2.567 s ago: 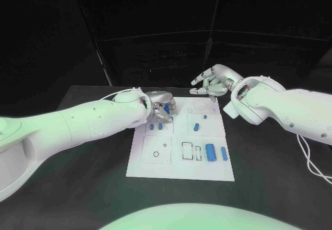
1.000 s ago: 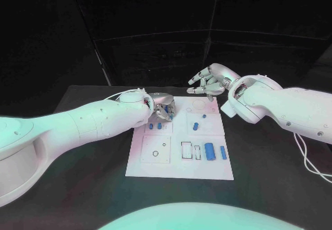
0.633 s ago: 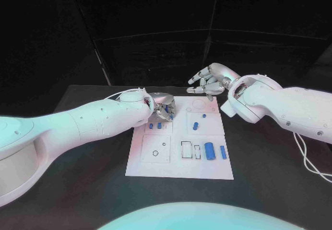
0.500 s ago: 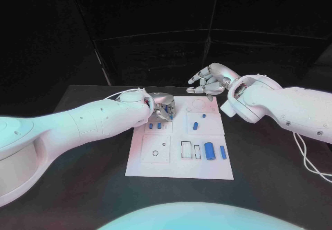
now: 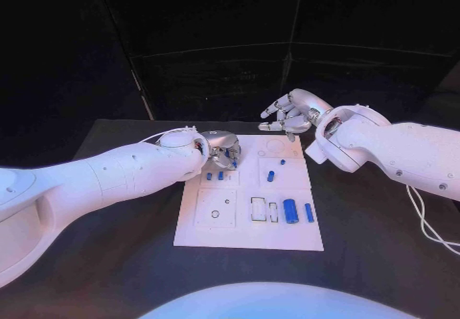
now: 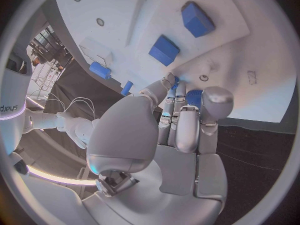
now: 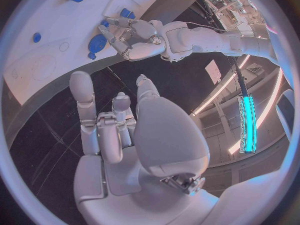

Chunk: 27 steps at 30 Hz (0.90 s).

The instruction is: Assemble the parts on the task board

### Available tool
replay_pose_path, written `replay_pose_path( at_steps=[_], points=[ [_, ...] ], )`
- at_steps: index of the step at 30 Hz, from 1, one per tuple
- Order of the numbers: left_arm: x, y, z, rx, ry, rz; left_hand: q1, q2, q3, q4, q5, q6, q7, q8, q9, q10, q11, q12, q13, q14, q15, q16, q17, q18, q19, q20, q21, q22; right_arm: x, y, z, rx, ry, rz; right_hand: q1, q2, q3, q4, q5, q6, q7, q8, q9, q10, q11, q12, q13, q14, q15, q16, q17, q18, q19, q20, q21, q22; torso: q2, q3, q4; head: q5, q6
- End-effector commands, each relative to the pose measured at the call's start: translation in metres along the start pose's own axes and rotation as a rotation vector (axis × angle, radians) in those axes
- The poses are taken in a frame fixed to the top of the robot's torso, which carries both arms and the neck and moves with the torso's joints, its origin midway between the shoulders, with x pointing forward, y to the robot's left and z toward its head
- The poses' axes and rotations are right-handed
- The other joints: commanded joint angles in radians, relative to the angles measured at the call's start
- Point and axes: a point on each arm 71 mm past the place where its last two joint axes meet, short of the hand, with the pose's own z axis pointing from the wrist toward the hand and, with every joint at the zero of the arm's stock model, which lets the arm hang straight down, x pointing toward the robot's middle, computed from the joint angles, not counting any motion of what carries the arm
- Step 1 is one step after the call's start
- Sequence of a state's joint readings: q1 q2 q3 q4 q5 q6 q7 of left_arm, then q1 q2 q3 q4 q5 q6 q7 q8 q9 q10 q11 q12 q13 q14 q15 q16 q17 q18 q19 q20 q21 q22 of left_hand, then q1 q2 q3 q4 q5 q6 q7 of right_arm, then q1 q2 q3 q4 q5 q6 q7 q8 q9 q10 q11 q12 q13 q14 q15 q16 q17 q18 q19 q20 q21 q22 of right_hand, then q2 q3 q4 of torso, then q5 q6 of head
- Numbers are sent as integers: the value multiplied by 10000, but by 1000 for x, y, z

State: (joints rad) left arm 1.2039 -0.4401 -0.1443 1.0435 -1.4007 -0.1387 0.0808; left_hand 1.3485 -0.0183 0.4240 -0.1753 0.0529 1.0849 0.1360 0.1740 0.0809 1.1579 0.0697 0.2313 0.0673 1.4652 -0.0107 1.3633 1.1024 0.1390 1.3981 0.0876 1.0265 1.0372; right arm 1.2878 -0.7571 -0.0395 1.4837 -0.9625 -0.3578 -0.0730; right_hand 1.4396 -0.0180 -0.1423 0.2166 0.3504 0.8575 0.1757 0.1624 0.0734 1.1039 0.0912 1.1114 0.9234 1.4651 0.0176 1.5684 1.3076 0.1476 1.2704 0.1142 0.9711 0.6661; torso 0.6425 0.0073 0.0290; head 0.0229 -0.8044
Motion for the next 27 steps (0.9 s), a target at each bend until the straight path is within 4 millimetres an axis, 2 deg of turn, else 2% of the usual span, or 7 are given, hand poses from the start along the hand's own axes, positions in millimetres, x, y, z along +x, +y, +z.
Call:
replay_pose_path(
  at_steps=[1, 5, 14, 20, 27],
  points=[
    [-10, -2, -4, 73, -609, -330, -13, 16, 87, -19, -40, 49, 39, -62, -17, 83, -7, -77, 2, 76, -45, 46, -1, -183, 19, -41, 63, 48, 0, 2, 0, -158, -12, 20, 54, 15, -8, 52, 35, -62, 17, 66, -6, -26, -4, 34, 9, 1057, -21, 24, 2631, 98, 74, -7, -57, 16, -3, 2, 16, 12, 8],
    [-16, -1, -12, 87, -850, -584, -26, -4, 115, -32, -41, 44, 54, -83, -24, 87, 5, -114, 1, 82, -37, 52, 2, -190, 28, -36, 96, 83, -1, 2, 0, -154, -25, 16, 54, 18, -9, 55, 35, -62, 17, 66, -6, -20, -4, 41, 16, 1057, -21, 24, 2631, 99, 72, -7, -64, 7, -9, 2, 37, -30, 39],
    [-21, 11, -29, -126, -960, -811, -54, -47, 151, -52, -41, 40, 74, -116, -34, 101, 20, -168, 2, 86, -24, 53, -13, -194, 32, -28, 121, 112, -2, 0, -1, -123, -48, 7, 56, 21, -9, 57, 36, -62, 17, 67, -6, -29, -4, 33, 3, 1057, -21, 24, 2631, 99, 73, -7, -64, 7, -4, 4, 13, -26, 55],
    [-20, 25, -40, -505, -631, -861, -84, -80, 159, -56, -42, 42, 79, -132, -39, 115, 26, -197, 5, 93, -18, 60, -7, -205, 47, -23, 172, 166, -3, -1, -2, -87, -66, 1, 56, 21, -9, 57, 36, -62, 17, 67, -6, -29, -4, 33, 3, 1057, -21, 24, 2631, 99, 73, -7, -64, 7, -1, 24, 13, -8, 49],
    [-18, 34, -43, -794, -469, -870, -143, -123, 158, -45, -43, 42, 84, -156, -45, 126, 35, -241, 6, 95, -9, 57, -28, -207, 48, -14, 188, 186, -3, -1, -1, -83, -63, 0, 56, 21, -9, 57, 36, -62, 17, 67, -6, -29, -4, 33, 3, 1057, -21, 24, 2631, 99, 73, -7, -64, 7, 4, 6, -6, 23, 62]
  ],
)
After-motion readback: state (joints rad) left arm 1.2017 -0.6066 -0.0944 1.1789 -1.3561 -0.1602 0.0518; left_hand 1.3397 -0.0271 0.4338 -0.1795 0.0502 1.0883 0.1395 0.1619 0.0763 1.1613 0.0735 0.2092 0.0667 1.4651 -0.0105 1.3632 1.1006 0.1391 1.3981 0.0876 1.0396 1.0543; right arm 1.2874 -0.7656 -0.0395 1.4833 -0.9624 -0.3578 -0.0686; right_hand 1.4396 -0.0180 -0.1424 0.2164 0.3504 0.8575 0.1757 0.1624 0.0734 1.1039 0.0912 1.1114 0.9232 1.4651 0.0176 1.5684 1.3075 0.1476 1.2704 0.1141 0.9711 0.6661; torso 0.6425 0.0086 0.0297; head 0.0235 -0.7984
